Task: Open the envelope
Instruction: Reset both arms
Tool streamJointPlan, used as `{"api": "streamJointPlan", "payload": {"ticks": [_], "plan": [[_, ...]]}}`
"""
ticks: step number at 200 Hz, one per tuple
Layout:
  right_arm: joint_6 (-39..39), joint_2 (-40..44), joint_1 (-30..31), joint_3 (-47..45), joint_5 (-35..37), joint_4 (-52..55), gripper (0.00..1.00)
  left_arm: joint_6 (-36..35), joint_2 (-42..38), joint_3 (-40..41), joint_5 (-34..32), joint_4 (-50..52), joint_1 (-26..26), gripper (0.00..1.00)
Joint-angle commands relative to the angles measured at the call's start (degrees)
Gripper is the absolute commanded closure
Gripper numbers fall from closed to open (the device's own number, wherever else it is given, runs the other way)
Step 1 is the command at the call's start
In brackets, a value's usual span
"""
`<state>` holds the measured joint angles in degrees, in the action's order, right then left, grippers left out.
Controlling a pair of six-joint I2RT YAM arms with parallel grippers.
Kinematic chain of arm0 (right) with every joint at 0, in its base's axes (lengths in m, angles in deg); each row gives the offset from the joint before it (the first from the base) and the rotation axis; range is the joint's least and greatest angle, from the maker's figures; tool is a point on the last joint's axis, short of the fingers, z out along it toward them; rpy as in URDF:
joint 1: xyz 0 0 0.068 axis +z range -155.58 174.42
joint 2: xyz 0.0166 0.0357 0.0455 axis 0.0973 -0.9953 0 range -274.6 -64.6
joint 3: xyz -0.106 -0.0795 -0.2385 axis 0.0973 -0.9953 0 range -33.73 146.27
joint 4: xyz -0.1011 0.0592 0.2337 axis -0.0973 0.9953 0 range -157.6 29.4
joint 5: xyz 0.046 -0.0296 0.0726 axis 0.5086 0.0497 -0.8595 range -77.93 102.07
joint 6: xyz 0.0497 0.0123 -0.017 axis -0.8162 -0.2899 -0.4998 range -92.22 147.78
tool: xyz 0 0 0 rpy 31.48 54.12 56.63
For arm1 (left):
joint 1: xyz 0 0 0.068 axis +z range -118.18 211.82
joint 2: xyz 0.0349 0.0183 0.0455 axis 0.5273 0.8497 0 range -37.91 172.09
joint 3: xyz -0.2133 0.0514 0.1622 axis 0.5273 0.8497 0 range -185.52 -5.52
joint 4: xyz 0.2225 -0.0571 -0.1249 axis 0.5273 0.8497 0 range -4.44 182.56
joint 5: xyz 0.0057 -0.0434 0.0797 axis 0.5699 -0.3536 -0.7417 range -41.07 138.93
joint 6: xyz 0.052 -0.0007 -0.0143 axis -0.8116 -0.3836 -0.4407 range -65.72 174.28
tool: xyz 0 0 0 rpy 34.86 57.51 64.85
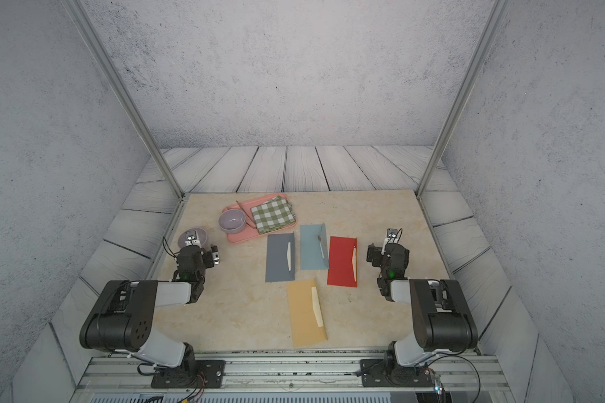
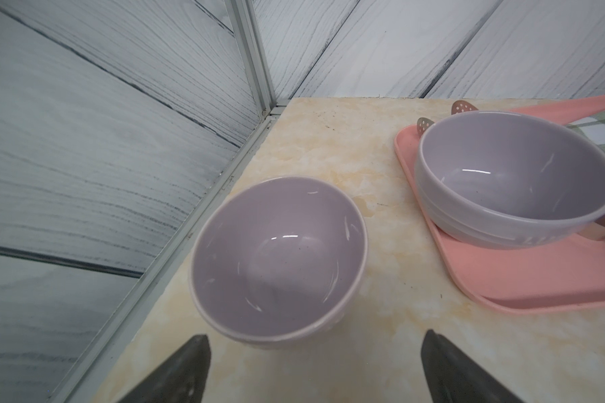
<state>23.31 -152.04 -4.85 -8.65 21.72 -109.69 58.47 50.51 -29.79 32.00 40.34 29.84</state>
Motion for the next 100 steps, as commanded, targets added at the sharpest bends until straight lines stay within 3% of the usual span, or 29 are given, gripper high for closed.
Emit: {"api": "streamJointPlan", "payload": {"ticks": [1, 100], "plan": [[-0.5, -0.4, 0.3, 0.5, 1.1, -0.6, 0.01, 0.6, -0.9, -0.9, 0.3, 0.4, 0.5, 0.01], [-0.5, -0.4, 0.3, 0.5, 1.1, -0.6, 0.01, 0.6, -1.0, -1.0, 0.2, 0.9, 0.4, 0.01]]}}
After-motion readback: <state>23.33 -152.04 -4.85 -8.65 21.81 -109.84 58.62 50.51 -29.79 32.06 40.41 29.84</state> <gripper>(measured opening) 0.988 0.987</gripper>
